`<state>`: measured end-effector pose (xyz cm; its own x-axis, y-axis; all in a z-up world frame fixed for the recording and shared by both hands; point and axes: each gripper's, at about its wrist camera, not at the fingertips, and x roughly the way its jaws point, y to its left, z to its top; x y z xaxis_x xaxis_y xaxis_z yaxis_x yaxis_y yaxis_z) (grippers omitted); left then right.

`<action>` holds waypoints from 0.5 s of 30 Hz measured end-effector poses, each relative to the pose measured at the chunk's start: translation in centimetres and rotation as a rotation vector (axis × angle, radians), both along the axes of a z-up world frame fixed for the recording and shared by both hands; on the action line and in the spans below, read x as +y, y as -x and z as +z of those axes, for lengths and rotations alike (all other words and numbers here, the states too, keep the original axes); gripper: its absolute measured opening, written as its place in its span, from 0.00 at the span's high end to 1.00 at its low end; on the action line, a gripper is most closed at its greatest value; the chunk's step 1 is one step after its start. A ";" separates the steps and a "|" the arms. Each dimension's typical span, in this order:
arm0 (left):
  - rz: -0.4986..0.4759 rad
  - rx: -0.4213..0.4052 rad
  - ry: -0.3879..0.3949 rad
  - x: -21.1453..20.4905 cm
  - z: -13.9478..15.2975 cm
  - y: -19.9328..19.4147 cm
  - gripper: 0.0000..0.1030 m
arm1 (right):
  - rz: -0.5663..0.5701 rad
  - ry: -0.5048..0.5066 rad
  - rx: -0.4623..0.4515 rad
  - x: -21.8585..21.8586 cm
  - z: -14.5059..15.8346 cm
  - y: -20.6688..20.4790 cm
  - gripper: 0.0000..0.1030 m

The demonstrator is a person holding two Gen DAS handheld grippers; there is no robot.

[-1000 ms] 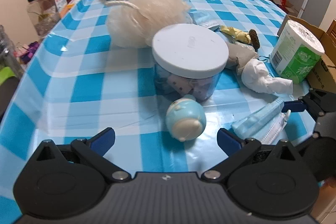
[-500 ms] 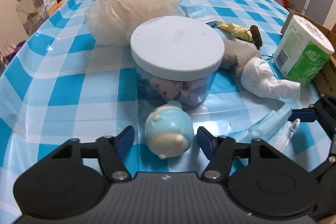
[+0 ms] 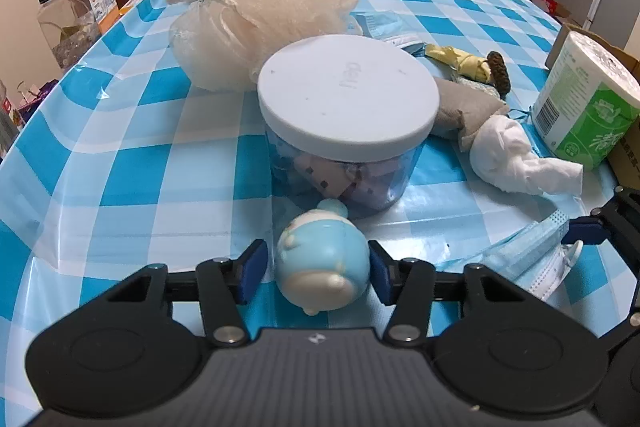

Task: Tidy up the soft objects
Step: 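Grasp the light blue round toy with the left tool while the right tool grasps the blue face mask, then carry the toy and mask into the cardboard box and open both tools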

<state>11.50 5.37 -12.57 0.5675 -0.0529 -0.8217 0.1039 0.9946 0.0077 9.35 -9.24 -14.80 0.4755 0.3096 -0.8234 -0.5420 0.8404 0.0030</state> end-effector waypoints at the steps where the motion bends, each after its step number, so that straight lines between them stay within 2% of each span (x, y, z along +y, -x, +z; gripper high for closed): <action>1: 0.000 0.002 0.001 0.0 0.0 0.0 0.55 | -0.001 0.001 0.000 0.0 0.1 0.0 0.11; 7: 0.002 0.016 0.020 0.6 0.3 0.1 0.57 | -0.029 0.001 0.020 -0.2 0.5 0.1 0.16; 15: -0.059 0.027 0.029 1.0 1.6 0.8 0.58 | -0.042 -0.016 0.032 -0.9 2.2 0.7 0.26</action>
